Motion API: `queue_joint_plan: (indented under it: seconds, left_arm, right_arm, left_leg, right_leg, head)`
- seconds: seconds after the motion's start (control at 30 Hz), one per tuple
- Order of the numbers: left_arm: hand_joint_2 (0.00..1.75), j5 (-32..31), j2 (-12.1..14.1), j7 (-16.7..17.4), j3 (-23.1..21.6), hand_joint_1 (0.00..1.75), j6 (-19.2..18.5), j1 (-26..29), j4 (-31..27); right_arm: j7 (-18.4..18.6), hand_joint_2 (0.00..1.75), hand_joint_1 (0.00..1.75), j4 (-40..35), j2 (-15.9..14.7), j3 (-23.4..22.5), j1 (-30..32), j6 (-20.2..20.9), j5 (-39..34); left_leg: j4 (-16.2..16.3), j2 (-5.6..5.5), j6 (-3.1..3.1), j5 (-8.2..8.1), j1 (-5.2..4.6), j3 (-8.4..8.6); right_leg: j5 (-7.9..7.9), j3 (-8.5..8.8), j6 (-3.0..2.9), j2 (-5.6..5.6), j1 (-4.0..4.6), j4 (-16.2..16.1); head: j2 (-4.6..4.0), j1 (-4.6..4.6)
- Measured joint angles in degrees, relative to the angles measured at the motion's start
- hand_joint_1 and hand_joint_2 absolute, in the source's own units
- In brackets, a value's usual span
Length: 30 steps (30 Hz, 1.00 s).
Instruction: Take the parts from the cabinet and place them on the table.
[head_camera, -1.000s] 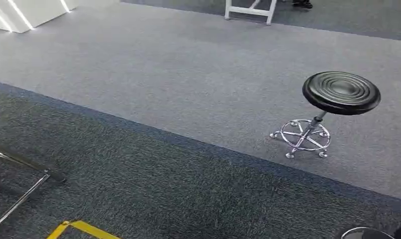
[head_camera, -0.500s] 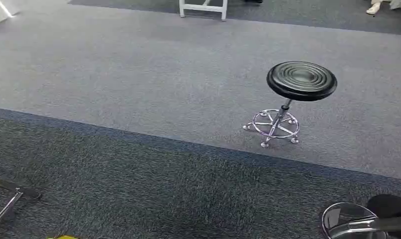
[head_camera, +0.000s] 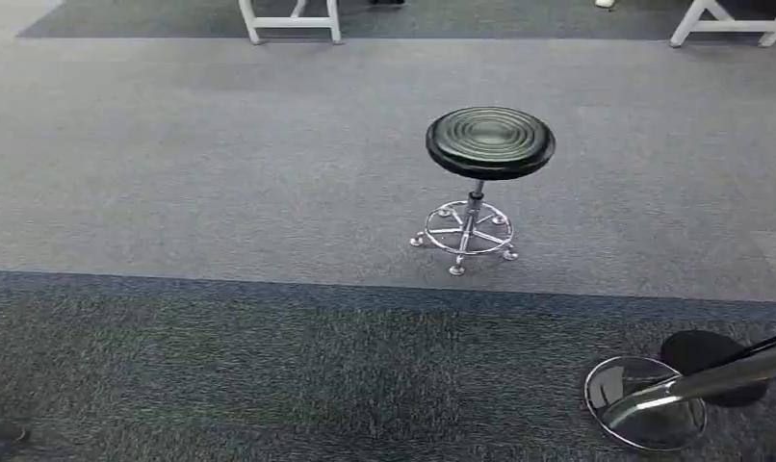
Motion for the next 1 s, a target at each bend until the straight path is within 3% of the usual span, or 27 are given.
queue_joint_plan:
  seconds: [0.03,0.07,0.13,0.2,0.23,0.27,0.33,0.37,0.4,0.43,0.5,0.53,0.57,0.6,0.7,0.73,0.77,0.83,0.87,0.9,0.93,1.0]
  left_arm:
    - [0.00,0.0,0.1,0.0,0.1,0.00,0.0,0.0,0.0]
    - [0.00,0.0,0.0,0.0,0.1,0.00,0.0,0.0,0.0]
    - [0.00,-0.4,0.0,0.0,0.3,0.00,0.0,-0.1,0.0]
    - [0.00,-0.5,-0.1,0.0,0.4,0.00,-0.1,-0.2,0.0]
    - [0.00,-0.6,-0.1,0.0,0.5,0.00,-0.2,-0.3,0.0]
    - [0.00,-0.6,-0.1,0.0,0.5,0.00,-0.2,-0.2,0.0]
    - [0.00,-0.9,-0.2,0.2,0.8,0.00,-0.6,0.2,0.0]
    - [0.00,-1.0,-0.2,0.2,0.9,0.00,-0.8,0.4,0.0]
    - [0.00,-1.0,-0.2,0.5,1.0,0.00,-1.0,0.4,0.0]
    - [0.00,-1.1,-0.2,0.5,1.0,0.00,-1.2,0.4,0.0]
    - [0.00,-1.5,-0.2,0.5,1.0,0.00,-1.4,0.3,0.0]
    - [0.00,-1.5,-0.3,0.5,1.0,0.00,-1.6,0.3,0.0]
    - [0.00,-1.6,-0.3,0.5,1.0,0.00,-1.6,0.4,0.0]
    - [0.00,-1.6,-0.2,0.5,1.0,0.00,-1.7,0.4,0.0]
    - [0.00,-1.7,-0.3,0.5,1.1,0.00,-2.0,0.1,0.0]
    - [0.00,-1.7,-0.3,0.5,1.2,0.00,-2.1,0.0,0.0]
    - [0.00,-1.9,-0.3,0.5,1.4,0.00,-2.2,0.0,0.0]
    - [0.00,-2.1,-0.3,0.5,1.7,0.00,-2.3,0.3,0.0]
    - [0.00,-2.1,-0.3,0.5,1.9,0.00,-2.4,0.5,0.0]
    - [0.00,-2.2,-0.3,0.5,1.9,0.00,-2.4,0.5,0.0]
    - [0.00,-2.3,-0.3,0.5,2.0,0.00,-2.4,0.6,0.0]
    - [0.00,-2.6,-0.3,0.5,2.1,0.00,-2.6,0.5,0.0]
  right_arm:
    - [0.1,0.00,0.00,0.0,0.0,0.0,-0.1,0.0,0.0]
    - [0.1,0.00,0.00,0.0,0.0,0.0,-0.1,0.0,0.0]
    - [0.5,0.00,0.00,-0.1,0.0,0.2,0.1,0.1,0.0]
    - [1.2,0.00,0.00,-0.1,0.0,0.2,0.5,0.0,0.0]
    - [1.6,0.00,0.00,-0.3,0.0,0.2,0.8,0.0,0.0]
    - [2.0,0.00,0.00,-0.6,0.0,0.3,0.9,0.0,0.0]
    - [2.8,0.00,0.00,-1.2,0.0,0.4,0.9,0.2,0.1]
    - [3.1,0.00,0.00,-1.4,0.0,0.5,1.0,0.3,0.2]
    - [3.5,0.00,0.00,-1.6,0.0,0.5,1.3,0.5,0.2]
    - [3.7,0.00,0.00,-1.6,0.0,0.5,1.6,0.5,0.2]
    - [4.0,0.00,0.00,-2.1,0.0,0.6,2.1,0.6,0.1]
    - [4.2,0.00,0.00,-2.4,0.0,0.7,2.1,0.6,0.1]
    - [4.2,0.00,0.00,-2.5,0.0,0.8,1.9,0.7,0.1]
    - [4.2,0.00,0.00,-2.7,0.0,0.9,1.9,0.8,0.1]
    - [4.2,0.00,0.00,-2.8,0.0,1.0,2.2,1.0,0.1]
    - [4.2,0.00,0.00,-2.8,0.0,1.0,2.3,1.0,0.1]
    - [4.2,0.00,0.00,-2.8,0.0,1.0,2.2,1.1,0.2]
    - [4.1,0.00,0.00,-2.8,0.0,1.2,2.0,1.1,0.2]
    - [4.1,0.00,0.00,-2.8,0.0,1.2,2.0,1.1,0.2]
    - [4.1,0.00,0.00,-2.8,0.0,1.2,2.1,1.1,0.1]
    - [4.1,0.00,0.00,-2.8,0.0,1.2,2.3,1.1,0.1]
    - [4.2,0.00,0.00,-2.9,0.0,1.2,2.3,1.2,0.1]
  left_leg:
    - [-1.2,-1.29,0.43,-0.24,-0.16,0.42]
    - [-1.6,-1.25,0.54,-0.34,-0.06,0.58]
    - [-2.5,-0.38,0.48,-1.12,-0.19,1.06]
    - [-3.3,0.66,1.04,-0.75,-0.02,1.29]
    - [-3.8,1.64,1.21,-0.46,0.15,1.55]
    - [-3.9,2.19,1.46,-0.49,0.12,1.51]
    - [-3.9,4.06,1.70,-0.66,-0.08,1.53]
    - [-3.8,5.01,1.75,-0.77,-0.11,1.46]
    - [-3.8,5.85,1.69,-0.86,-0.11,1.53]
    - [-3.8,6.56,1.64,-0.97,-0.11,1.65]
    - [-3.8,7.82,1.21,-1.27,-0.07,2.15]
    - [-3.7,8.36,0.87,-1.50,-0.17,2.59]
    - [-3.4,8.87,0.43,-1.90,-0.69,2.63]
    - [-3.4,9.30,0.19,-2.06,-0.68,2.87]
    - [-3.6,10.68,-0.62,-2.31,-0.46,3.66]
    - [-2.8,8.59,-1.29,-3.09,-0.21,3.59]
    - [-0.6,6.31,-1.47,-5.16,-0.16,2.59]
    - [8.1,4.73,-1.51,-10.06,-0.10,-1.22]
    - [12.2,4.49,-1.48,-11.49,-0.13,-3.12]
    - [14.3,4.42,-1.39,-11.53,-0.13,-4.25]
    - [13.5,4.38,-1.18,-9.79,-0.15,-4.14]
    - [6.3,3.78,-0.54,-4.22,-0.16,-1.44]
  right_leg:
    - [-0.19,-0.27,0.27,0.36,0.44,0.2]
    - [-0.29,-0.07,0.41,0.60,0.53,0.4]
    - [-0.15,-0.92,1.17,1.86,0.05,0.2]
    - [-0.07,-1.18,2.09,2.73,0.02,0.0]
    - [-0.90,-1.61,2.12,-0.10,0.03,1.3]
    - [-3.05,-3.14,2.26,-2.57,0.13,4.1]
    - [-7.74,-7.44,2.76,-4.17,-0.03,12.8]
    - [-9.06,-9.18,2.95,-4.48,-0.06,16.3]
    - [-8.91,-9.74,3.12,-4.68,-0.11,17.6]
    - [-7.36,-8.88,3.24,-4.87,-0.16,16.1]
    - [-2.41,-3.62,3.28,-6.15,-0.21,6.7]
    - [-0.72,-0.71,3.16,-8.71,-0.18,1.8]
    - [-1.12,-0.03,2.83,-10.07,0.11,0.1]
    - [-0.83,-0.20,2.13,-8.96,0.01,0.1]
    - [-0.88,-0.38,1.10,-7.52,0.21,0.1]
    - [-0.58,0.13,0.65,-6.97,-0.14,0.0]
    - [-0.45,0.13,0.43,-6.38,-0.15,0.0]
    - [-0.18,-0.12,0.01,-5.08,-0.06,0.1]
    - [-0.17,-0.17,0.00,-4.30,0.01,0.1]
    - [-0.17,-0.13,-0.01,-3.58,0.05,0.1]
    - [-0.17,0.00,-0.01,-2.64,0.09,0.1]
    - [-0.18,0.30,0.01,-0.98,0.18,0.1]
  head:
    - [0.00,0.02]
    - [0.00,0.02]
    - [0.00,0.09]
    - [0.00,0.07]
    - [0.00,0.00]
    - [0.00,0.64]
    - [0.00,0.79]
    - [0.00,0.83]
    - [0.00,0.83]
    - [0.00,0.85]
    - [0.00,0.87]
    - [0.00,0.87]
    - [0.00,0.94]
    - [0.00,0.59]
    - [0.00,0.59]
    - [0.00,0.52]
    - [0.00,0.16]
    - [0.00,0.18]
    - [0.00,0.09]
    - [0.00,0.11]
    - [0.00,0.11]
    - [0.00,0.11]
